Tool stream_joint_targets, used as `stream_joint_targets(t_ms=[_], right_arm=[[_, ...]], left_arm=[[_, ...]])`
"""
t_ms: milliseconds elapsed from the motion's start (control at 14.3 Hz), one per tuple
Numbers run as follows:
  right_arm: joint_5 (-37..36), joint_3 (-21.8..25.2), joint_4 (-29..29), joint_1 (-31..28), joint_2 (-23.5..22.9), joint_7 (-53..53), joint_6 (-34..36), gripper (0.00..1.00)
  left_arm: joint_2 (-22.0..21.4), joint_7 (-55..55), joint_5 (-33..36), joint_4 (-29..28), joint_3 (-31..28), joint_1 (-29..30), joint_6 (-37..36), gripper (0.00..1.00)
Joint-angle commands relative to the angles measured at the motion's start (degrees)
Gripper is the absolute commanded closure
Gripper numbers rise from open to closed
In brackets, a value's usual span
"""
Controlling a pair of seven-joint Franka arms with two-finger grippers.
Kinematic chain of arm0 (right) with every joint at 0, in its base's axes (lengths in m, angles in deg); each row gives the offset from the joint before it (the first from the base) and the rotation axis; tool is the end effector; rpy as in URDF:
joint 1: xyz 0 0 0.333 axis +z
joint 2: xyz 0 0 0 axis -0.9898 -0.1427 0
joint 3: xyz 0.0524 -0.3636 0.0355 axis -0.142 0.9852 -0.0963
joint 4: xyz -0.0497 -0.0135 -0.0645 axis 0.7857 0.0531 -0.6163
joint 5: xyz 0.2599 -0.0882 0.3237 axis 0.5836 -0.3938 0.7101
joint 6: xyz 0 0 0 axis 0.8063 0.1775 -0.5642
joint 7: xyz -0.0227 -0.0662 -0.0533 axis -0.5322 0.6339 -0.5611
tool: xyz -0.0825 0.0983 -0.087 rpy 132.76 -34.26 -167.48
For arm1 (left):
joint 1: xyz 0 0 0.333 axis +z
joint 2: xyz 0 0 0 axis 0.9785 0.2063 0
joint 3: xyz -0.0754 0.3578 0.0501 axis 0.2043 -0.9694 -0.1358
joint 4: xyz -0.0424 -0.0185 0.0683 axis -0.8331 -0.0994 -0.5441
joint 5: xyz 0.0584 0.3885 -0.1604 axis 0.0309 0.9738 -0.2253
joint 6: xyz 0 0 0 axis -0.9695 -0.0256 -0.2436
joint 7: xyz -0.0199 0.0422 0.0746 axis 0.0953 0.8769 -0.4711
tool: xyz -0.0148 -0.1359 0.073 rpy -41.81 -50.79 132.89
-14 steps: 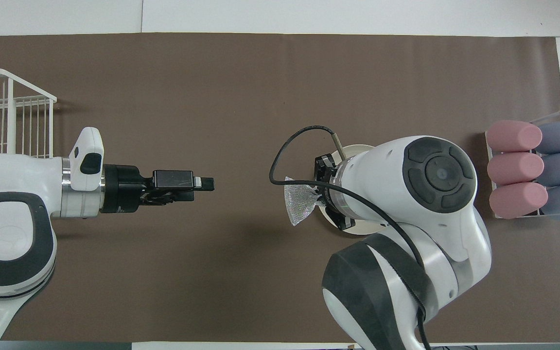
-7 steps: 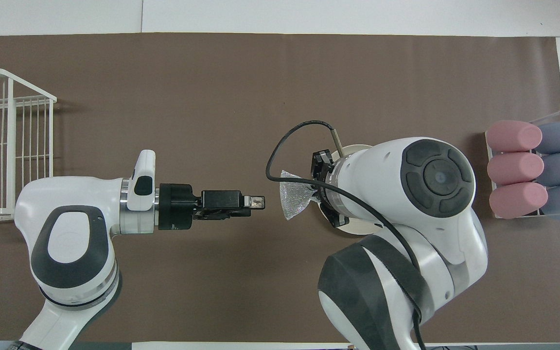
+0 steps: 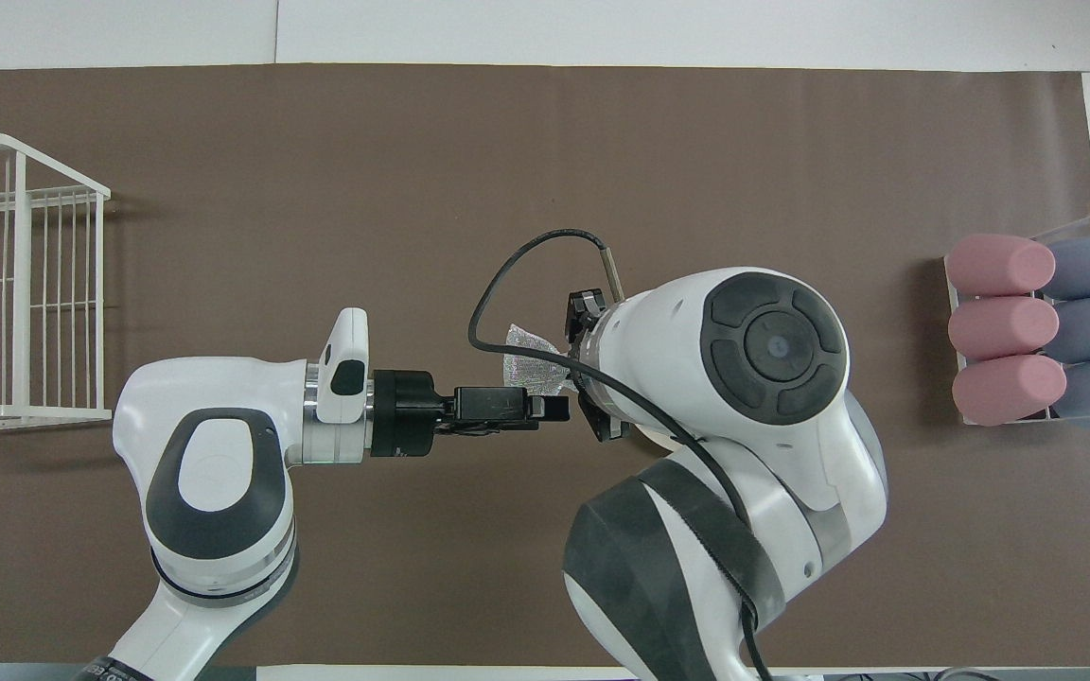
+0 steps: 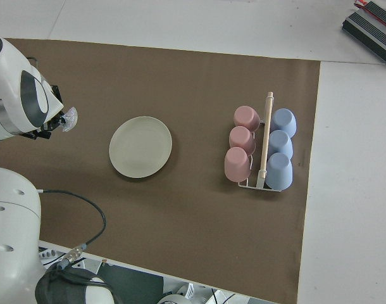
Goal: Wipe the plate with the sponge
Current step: 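Grasp the scrubber with the left gripper while the right gripper opens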
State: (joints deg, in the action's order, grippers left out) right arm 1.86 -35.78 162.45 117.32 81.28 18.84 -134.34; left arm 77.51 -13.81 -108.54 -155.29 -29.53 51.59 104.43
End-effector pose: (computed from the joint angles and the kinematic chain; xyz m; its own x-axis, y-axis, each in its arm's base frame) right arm 0.5249 0.3614 0.5077 0.1892 -0.9613 -0.2002 -0.9799 -0.1718 -0.1010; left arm 0.4398 -0.3617 0.4400 0.9941 -0.0681 -0.0849 0.0593 -0.3143 0.9475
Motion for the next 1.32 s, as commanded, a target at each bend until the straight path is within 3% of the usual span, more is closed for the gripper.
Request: stream_joint_targets(t_ms=[0, 279, 418, 488, 558, 627, 1185, 1255], right_arm=[[-1.2, -0.1, -1.5, -0.3, -0.9, 1.2, 0.1, 1.00], [-1.3, -0.1, -1.5, -0.3, -0.9, 1.2, -0.2, 1.00], [-1.3, -0.2, -1.5, -0.4, -0.9, 1.1, -0.2, 1.00], [-1.3, -0.1, -1.5, -0.4, -0.9, 1.1, -0.2, 1.00], [-1.3, -0.1, -1.5, -0.4, -0.9, 1.1, -0.2, 1.00], [-1.3, -0.1, -1.5, -0.4, -0.9, 1.1, -0.2, 1.00], [-1.3, -0.2, -1.5, -0.5, -0.9, 0.6, -0.2, 1.00], [-1.3, -0.2, -1.5, -0.5, -1.0, 0.4, -0.5, 0.60]], left_arm=[[0.5, -1.4, -0.5, 0.8, -0.8, -1.1, -0.6, 0.17], [0.9, -1.5, 1.9, 1.6, -0.9, -0.1, -1.5, 0.19], [1.3, -1.5, 2.4, 1.7, -0.9, 0.7, -1.6, 0.29], [1.3, -1.5, 2.4, 1.8, -0.9, 0.8, -1.5, 0.44], [1.3, -1.4, 2.4, 1.8, -0.9, 0.8, -1.6, 0.66], [1.4, -1.2, 2.3, 2.2, -0.9, 1.5, -1.3, 0.98], [2.0, 1.2, 2.2, 3.2, -0.9, 2.3, -1.4, 1.00], [2.0, 1.2, 2.2, 3.2, -0.9, 2.4, -1.7, 1.00]])
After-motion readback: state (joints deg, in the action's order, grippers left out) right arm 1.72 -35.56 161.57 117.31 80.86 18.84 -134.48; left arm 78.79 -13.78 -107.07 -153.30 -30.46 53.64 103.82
